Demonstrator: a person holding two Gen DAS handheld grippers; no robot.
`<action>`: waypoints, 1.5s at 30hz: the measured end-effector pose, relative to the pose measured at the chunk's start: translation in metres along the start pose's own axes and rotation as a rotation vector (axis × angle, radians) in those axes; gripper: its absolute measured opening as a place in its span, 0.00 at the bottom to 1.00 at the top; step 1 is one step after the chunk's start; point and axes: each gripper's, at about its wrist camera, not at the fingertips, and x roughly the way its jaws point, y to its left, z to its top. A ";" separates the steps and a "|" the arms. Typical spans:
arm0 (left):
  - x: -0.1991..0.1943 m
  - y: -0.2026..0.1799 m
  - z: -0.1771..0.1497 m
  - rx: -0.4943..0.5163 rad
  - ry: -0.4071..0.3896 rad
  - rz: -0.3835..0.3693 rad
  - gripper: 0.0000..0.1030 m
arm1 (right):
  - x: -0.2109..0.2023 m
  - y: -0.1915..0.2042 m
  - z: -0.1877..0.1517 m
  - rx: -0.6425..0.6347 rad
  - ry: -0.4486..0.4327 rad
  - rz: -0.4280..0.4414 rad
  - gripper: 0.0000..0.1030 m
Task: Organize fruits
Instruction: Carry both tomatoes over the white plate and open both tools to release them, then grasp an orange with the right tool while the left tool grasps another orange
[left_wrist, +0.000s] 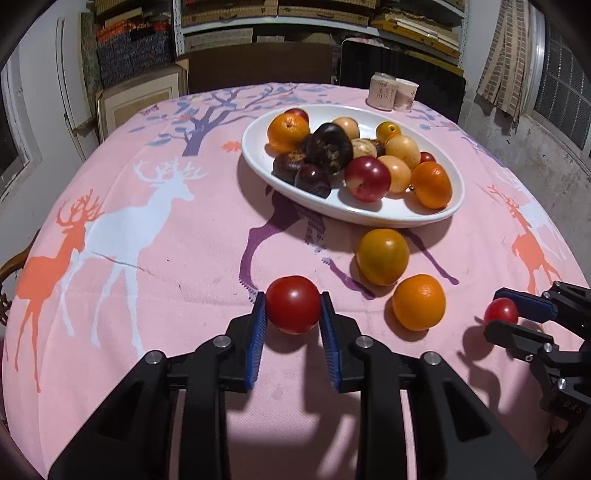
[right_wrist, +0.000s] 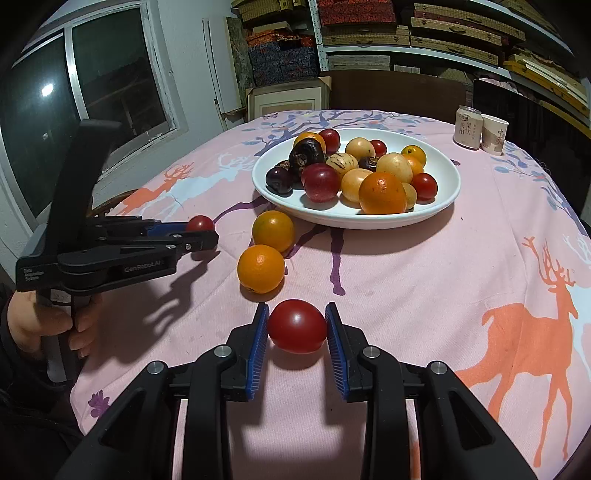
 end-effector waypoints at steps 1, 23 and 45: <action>-0.003 -0.001 0.000 0.002 -0.011 0.001 0.26 | 0.000 0.000 0.000 0.000 -0.002 0.000 0.31; -0.001 -0.030 0.100 0.096 -0.101 -0.070 0.26 | -0.017 -0.038 0.119 -0.101 -0.281 -0.096 0.31; -0.017 0.014 0.023 0.013 -0.071 -0.048 0.82 | 0.014 0.001 0.041 -0.120 0.000 0.092 0.52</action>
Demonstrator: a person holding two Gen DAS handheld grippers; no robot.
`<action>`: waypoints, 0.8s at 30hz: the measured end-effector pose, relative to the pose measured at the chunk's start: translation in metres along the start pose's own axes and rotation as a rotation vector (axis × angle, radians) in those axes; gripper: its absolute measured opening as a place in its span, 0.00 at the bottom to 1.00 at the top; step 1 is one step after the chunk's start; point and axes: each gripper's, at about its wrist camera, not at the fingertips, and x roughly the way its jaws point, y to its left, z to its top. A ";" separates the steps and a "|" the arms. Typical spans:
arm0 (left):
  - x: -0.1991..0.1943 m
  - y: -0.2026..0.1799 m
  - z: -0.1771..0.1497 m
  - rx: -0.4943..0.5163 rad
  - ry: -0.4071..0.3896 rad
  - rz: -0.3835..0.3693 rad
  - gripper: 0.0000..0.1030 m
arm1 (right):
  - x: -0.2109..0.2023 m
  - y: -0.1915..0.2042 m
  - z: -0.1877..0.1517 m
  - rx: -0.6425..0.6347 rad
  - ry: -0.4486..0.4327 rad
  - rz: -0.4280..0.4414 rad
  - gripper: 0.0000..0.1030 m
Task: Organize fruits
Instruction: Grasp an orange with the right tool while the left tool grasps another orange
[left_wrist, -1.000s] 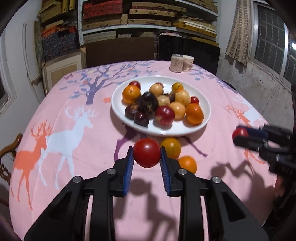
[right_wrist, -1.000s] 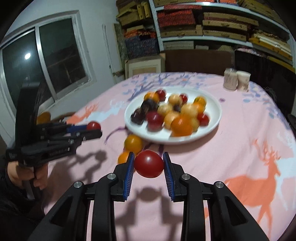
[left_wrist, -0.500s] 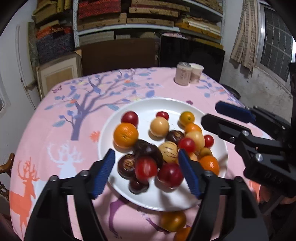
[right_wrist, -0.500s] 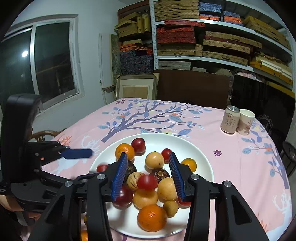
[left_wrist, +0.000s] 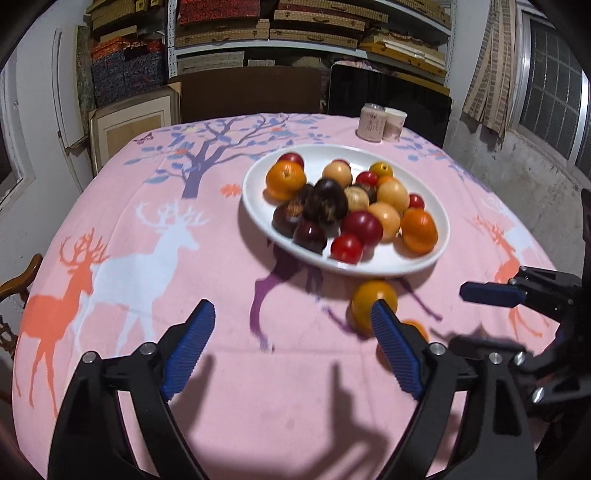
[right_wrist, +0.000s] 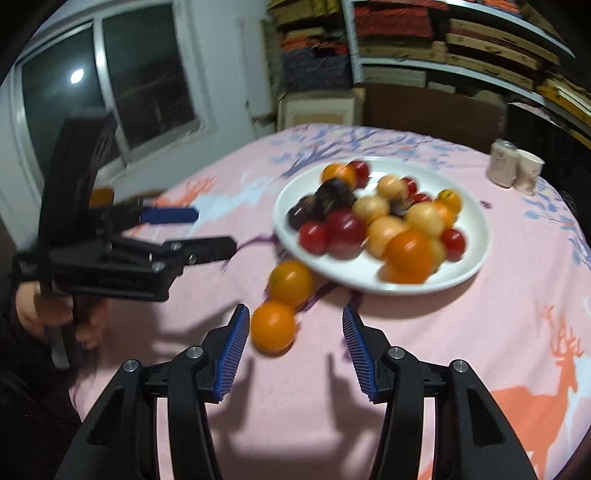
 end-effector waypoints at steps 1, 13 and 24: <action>-0.002 0.002 -0.004 -0.003 0.004 0.000 0.82 | 0.005 0.007 -0.003 -0.016 0.017 0.002 0.52; -0.001 0.012 -0.018 -0.065 0.035 -0.006 0.82 | 0.043 0.025 0.001 -0.018 0.095 -0.047 0.35; 0.007 -0.017 -0.014 -0.003 0.054 -0.022 0.82 | -0.009 -0.009 -0.024 0.151 -0.029 -0.044 0.35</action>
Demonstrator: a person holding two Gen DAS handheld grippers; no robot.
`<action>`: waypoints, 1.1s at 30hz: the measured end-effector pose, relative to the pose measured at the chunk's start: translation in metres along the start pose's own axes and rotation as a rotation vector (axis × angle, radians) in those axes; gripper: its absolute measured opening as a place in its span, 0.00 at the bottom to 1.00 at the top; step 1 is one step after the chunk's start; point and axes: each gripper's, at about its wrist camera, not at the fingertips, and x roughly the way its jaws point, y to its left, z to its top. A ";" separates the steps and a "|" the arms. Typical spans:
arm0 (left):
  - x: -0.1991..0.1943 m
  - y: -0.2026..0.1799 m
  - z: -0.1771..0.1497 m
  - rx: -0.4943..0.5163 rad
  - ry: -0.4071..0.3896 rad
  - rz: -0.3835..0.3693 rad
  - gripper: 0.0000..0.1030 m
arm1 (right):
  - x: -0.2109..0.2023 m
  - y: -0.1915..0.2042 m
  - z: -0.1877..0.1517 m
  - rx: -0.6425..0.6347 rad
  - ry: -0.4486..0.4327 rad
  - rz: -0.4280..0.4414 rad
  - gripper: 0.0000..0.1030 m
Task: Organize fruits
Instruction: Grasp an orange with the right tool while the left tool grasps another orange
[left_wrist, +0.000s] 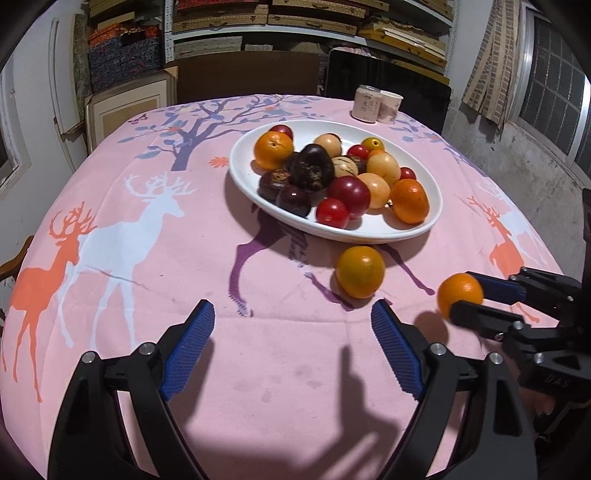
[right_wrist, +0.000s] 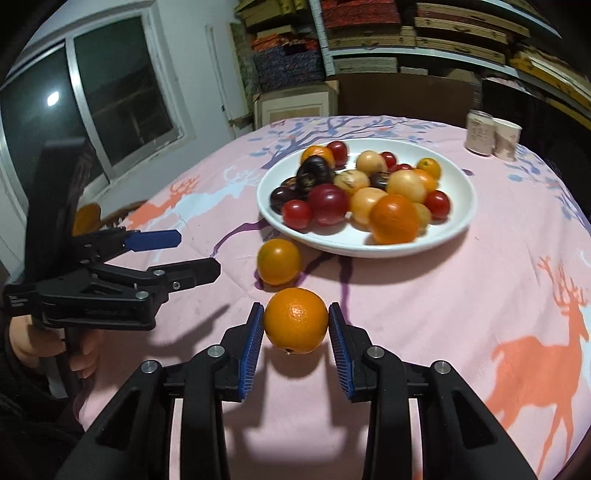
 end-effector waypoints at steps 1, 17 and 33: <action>0.001 -0.004 0.001 0.008 0.001 -0.002 0.82 | -0.006 -0.007 -0.004 0.023 -0.011 -0.002 0.35; 0.049 -0.054 0.018 0.057 0.070 -0.012 0.53 | -0.034 -0.054 -0.033 0.163 -0.058 0.019 0.35; 0.023 -0.048 0.004 0.087 0.002 -0.015 0.35 | -0.035 -0.055 -0.033 0.174 -0.060 0.031 0.35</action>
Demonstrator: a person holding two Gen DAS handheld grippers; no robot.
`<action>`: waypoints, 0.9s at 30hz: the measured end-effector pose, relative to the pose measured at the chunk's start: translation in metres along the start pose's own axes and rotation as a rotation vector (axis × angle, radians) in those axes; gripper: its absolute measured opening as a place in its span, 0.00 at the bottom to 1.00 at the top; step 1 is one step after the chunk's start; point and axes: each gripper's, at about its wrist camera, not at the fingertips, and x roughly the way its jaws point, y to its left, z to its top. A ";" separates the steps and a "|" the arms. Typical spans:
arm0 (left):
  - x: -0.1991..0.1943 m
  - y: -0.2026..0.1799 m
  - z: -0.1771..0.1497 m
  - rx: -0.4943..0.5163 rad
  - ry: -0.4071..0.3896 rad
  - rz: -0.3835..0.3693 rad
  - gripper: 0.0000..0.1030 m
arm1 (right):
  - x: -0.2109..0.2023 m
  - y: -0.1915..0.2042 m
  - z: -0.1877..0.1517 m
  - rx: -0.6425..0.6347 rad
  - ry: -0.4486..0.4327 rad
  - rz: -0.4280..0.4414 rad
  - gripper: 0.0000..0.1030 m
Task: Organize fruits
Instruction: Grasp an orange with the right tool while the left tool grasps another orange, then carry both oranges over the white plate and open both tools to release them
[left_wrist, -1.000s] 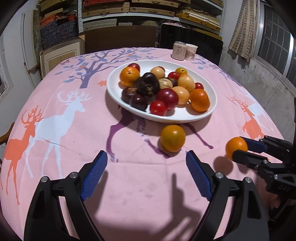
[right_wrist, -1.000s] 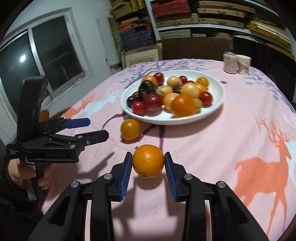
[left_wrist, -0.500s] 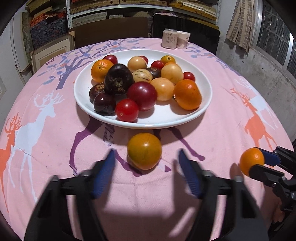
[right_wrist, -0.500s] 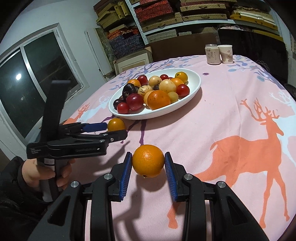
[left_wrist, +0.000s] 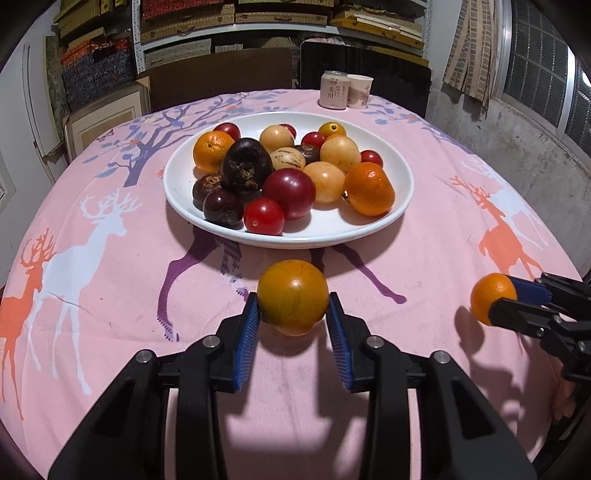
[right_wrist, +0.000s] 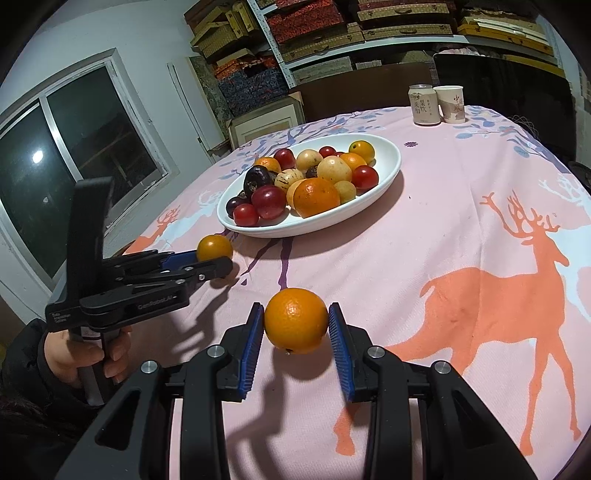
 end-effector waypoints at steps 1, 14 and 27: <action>-0.004 0.000 -0.001 0.001 -0.006 -0.005 0.35 | -0.001 0.000 0.000 -0.002 -0.003 0.000 0.35; -0.054 0.014 0.032 0.020 -0.108 -0.033 0.35 | -0.024 0.017 0.042 -0.093 -0.145 -0.052 0.35; 0.010 0.026 0.133 0.024 -0.072 -0.030 0.35 | 0.021 0.019 0.145 -0.192 -0.206 -0.122 0.35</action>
